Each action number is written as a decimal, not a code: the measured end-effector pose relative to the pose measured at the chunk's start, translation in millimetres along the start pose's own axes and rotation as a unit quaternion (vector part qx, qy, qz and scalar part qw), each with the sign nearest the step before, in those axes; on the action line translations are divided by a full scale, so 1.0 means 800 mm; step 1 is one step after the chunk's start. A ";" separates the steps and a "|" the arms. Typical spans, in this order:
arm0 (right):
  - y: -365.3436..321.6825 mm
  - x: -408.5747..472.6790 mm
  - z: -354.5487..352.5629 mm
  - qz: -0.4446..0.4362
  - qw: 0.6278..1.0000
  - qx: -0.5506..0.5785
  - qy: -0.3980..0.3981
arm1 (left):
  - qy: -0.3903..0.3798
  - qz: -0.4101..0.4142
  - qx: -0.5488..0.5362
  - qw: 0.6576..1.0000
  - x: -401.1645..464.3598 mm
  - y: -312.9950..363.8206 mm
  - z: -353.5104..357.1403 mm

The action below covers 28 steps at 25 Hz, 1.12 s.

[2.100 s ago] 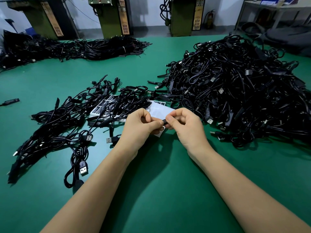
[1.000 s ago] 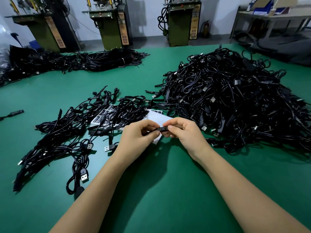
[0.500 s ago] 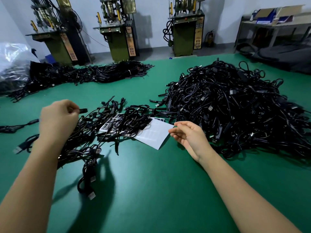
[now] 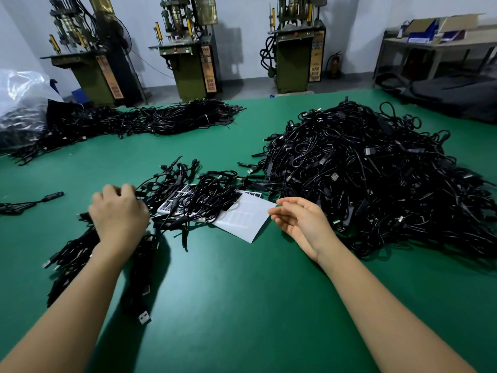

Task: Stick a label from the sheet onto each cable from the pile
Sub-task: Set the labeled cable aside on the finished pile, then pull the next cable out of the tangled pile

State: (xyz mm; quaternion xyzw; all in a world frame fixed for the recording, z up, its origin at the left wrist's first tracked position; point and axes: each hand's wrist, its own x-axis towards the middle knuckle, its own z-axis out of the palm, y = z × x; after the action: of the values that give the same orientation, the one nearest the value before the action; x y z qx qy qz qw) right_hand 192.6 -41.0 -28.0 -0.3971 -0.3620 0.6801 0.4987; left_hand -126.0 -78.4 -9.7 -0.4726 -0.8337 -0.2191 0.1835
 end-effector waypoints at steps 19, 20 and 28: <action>0.001 0.011 -0.008 0.019 0.999 0.034 -0.011 | -0.047 0.162 -0.160 0.973 -0.086 0.120 0.010; 0.002 0.011 -0.008 0.017 0.999 0.031 -0.011 | -0.071 0.152 -0.229 0.959 -0.086 0.121 0.007; 0.005 0.011 -0.008 0.004 1.000 0.018 -0.020 | -0.270 -0.054 -0.602 0.750 -0.084 0.129 -0.010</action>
State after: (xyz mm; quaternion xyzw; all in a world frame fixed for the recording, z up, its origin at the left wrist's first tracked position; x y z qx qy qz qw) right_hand 194.9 -33.0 -35.6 -0.3754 -0.3578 0.6966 0.4958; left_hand -3.2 -83.1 -18.2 -0.4783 -0.5682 -0.5488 -0.3837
